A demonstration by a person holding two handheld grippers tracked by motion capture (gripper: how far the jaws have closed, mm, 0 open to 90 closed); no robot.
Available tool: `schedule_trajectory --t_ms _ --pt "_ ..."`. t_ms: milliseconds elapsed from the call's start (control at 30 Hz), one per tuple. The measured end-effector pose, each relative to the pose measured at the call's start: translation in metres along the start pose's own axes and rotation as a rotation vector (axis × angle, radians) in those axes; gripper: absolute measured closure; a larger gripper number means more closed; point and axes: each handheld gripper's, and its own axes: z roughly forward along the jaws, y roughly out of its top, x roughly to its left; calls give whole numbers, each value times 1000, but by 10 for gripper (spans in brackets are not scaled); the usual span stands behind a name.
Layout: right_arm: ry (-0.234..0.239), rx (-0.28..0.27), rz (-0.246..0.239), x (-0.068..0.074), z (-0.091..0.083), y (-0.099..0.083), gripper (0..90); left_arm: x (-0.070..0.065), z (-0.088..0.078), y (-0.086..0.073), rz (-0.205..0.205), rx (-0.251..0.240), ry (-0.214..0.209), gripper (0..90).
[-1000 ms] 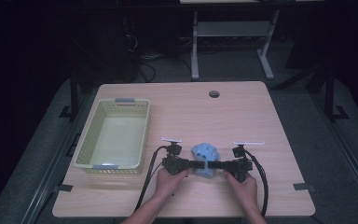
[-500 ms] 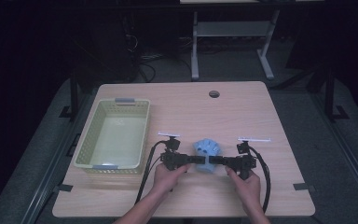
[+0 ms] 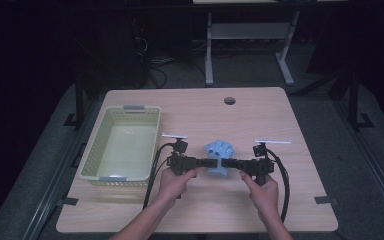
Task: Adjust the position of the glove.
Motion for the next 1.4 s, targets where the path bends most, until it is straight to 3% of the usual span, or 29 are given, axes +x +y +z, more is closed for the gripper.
schedule_trajectory --t_ms 600,1400 --pt "23 3 -72 33 20 28 817 -2 -41 16 16 -51 -3 688" --pt "53 37 -122 66 53 51 817 1 -89 26 17 -104 0 693"
